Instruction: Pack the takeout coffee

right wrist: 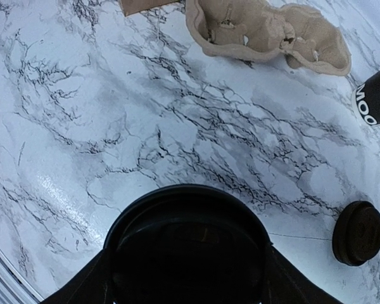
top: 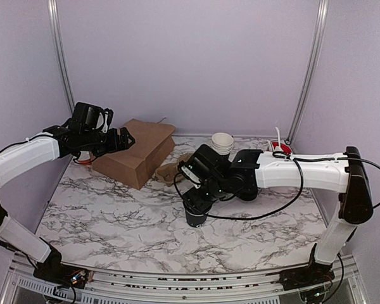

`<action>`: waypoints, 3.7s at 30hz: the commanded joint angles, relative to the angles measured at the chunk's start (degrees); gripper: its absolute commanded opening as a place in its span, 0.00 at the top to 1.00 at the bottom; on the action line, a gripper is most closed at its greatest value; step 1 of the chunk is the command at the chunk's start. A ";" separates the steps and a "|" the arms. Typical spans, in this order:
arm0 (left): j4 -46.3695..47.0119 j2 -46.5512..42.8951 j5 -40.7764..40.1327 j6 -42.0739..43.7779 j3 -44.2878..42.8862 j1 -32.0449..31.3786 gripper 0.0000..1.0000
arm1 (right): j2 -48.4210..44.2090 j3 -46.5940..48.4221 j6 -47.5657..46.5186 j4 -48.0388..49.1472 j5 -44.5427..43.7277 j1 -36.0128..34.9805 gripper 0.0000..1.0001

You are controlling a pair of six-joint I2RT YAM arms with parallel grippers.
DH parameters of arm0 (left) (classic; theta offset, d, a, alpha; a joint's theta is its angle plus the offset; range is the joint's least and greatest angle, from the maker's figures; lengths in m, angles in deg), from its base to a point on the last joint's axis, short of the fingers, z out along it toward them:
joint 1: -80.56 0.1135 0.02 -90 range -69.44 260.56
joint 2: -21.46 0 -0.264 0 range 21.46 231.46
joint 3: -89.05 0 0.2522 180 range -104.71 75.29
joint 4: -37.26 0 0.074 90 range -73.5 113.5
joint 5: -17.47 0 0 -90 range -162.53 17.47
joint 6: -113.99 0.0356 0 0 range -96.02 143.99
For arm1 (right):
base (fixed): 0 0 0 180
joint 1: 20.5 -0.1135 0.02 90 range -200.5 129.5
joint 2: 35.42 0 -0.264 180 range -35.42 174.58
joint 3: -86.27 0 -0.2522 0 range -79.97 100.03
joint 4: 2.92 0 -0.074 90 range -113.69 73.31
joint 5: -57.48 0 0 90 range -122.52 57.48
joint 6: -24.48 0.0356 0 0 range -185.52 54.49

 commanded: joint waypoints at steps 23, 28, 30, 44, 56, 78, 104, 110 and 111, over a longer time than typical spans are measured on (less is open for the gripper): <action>1.37 0.33 0.47 -0.16 0.50 0.22 0.01 | 0.32 2.88 0.38 -1.08 1.02 0.74 0.27; 1.41 0.42 0.55 -0.14 0.51 0.23 0.01 | 1.00 3.60 -0.03 -1.10 0.93 0.82 0.27; 1.39 0.42 0.59 -0.16 0.49 0.26 0.01 | 1.44 3.76 -0.16 -1.10 1.00 1.03 0.27; 1.34 0.50 0.72 -0.01 0.51 0.28 0.01 | 3.52 1.15 -0.62 0.75 4.32 2.41 0.27; 1.50 1.29 1.88 -2.66 -0.24 -5.47 0.01 | 1.39 -2.21 0.52 1.87 5.28 3.54 0.25; 7.07 -0.44 -4.30 -15.51 9.44 -21.63 0.01 | -3.36 -2.05 0.11 3.30 3.70 3.24 0.11; 12.73 8.96 -4.41 -14.63 8.57 -28.27 0.01 | -20.77 -20.06 3.23 17.35 18.65 18.72 0.25; 15.18 11.09 -6.01 -16.20 7.26 -30.26 0.01 | -20.05 -23.46 4.02 20.54 22.73 20.86 0.32; 15.32 11.13 -6.52 -16.45 7.19 -30.48 0.01 | -20.08 -24.03 4.32 21.29 22.95 20.86 0.33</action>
